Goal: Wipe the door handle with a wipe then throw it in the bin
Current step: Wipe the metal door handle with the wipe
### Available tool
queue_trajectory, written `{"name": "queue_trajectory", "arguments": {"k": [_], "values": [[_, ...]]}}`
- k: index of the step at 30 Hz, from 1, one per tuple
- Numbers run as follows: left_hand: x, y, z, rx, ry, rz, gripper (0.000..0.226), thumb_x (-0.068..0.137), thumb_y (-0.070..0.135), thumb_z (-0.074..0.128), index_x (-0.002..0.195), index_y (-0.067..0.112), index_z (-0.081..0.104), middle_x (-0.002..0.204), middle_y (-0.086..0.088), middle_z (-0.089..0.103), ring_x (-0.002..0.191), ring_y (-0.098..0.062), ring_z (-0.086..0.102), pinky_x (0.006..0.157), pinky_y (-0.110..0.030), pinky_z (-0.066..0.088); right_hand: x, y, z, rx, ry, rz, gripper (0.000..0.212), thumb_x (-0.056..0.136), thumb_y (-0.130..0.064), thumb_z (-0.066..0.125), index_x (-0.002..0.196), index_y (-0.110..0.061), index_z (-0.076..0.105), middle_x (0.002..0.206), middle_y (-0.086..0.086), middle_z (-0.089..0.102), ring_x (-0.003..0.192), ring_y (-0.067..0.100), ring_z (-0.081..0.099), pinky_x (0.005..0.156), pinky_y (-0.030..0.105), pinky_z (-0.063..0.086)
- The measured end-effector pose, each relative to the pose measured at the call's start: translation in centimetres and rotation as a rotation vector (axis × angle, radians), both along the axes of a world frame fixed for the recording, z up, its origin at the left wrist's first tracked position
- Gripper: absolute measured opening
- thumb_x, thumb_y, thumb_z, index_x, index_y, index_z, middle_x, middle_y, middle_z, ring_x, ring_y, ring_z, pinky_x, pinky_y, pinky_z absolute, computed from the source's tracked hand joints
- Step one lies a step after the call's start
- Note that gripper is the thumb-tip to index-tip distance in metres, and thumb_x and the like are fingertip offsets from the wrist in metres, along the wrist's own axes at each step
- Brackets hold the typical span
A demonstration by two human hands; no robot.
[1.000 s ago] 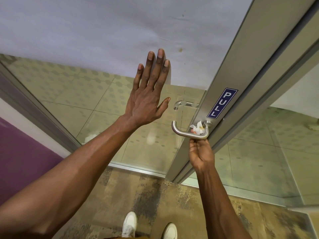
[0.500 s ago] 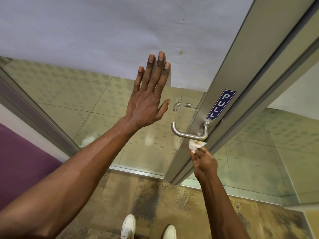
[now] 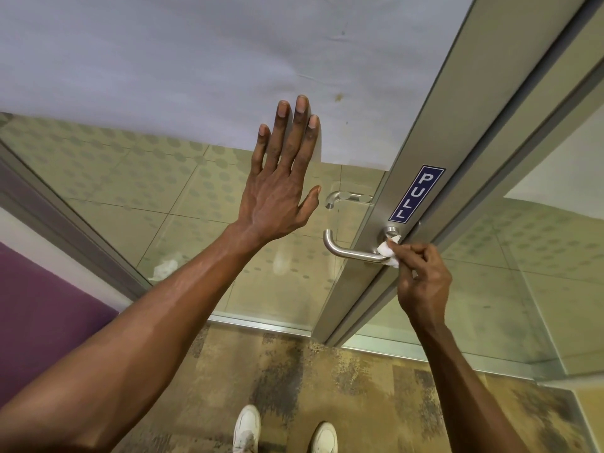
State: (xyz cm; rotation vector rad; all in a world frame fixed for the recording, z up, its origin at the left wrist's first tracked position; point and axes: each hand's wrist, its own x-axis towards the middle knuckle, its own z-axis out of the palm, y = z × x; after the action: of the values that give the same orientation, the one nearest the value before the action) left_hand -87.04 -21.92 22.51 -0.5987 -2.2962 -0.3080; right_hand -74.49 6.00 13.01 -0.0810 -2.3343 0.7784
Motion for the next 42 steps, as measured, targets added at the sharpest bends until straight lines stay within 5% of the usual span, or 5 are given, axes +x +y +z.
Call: {"name": "queue_trajectory", "arguments": {"k": [3,9,17,25,42], "values": [[0.1,-0.1,0.1,-0.001,-0.004,0.002,0.108,0.096,0.042,0.069,0.177,0.004,0.009,0.18,-0.005,-0.033,0.169,-0.023,-0.035,0.144,-0.055,-0.004,0.6,-1.6,-1.0,-0.176,-0.011,-0.089,0.039,0.092,0.007,0.074,0.126,-0.011,0.078,0.094,0.007,0.067,0.072,0.004,0.048,0.068,0.01,0.042],[0.1,0.1,0.0,0.004,-0.009,-0.002,0.109,0.094,0.04,0.07,0.178,0.004,0.009,0.178,0.0,-0.041,0.169,-0.024,-0.036,0.144,-0.058,-0.001,1.9,-6.4,-2.1,-0.541,-0.036,-0.312,0.037,0.095,-0.005,0.077,0.132,-0.009,0.072,0.089,0.005,0.072,0.067,0.006,0.057,0.059,0.04,0.061],[-0.1,0.1,-0.2,0.016,-0.008,-0.01,0.111,0.093,0.04,0.071,0.178,0.005,0.009,0.179,0.001,-0.04,0.17,-0.024,-0.035,0.144,-0.055,-0.005,2.6,-12.2,-1.5,-0.443,0.032,-0.048,0.042,0.09,0.003,0.079,0.122,-0.024,0.078,0.098,-0.011,0.074,0.084,-0.001,0.069,0.072,0.019,0.059],[-0.2,-0.3,-0.2,-0.021,0.004,-0.006,0.109,0.097,0.042,0.068,0.179,0.008,0.005,0.181,-0.005,-0.028,0.17,-0.024,-0.032,0.144,-0.051,-0.009,1.2,-11.3,-1.7,-1.956,-0.038,-0.207,0.026,0.096,0.02,0.057,0.113,0.009,0.072,0.109,0.023,0.08,0.111,0.035,0.076,0.101,0.038,0.062],[-0.6,-1.1,-0.4,-0.068,0.038,-0.056,0.122,0.096,0.045,0.07,0.176,0.02,-0.02,0.181,-0.001,-0.036,0.171,-0.025,-0.032,0.145,-0.051,-0.006,-2.6,-17.4,-0.5,-1.849,-0.096,0.064,0.021,0.092,0.017,0.067,0.098,0.002,0.08,0.106,0.016,0.082,0.092,0.025,0.08,0.091,0.031,0.066]]}}
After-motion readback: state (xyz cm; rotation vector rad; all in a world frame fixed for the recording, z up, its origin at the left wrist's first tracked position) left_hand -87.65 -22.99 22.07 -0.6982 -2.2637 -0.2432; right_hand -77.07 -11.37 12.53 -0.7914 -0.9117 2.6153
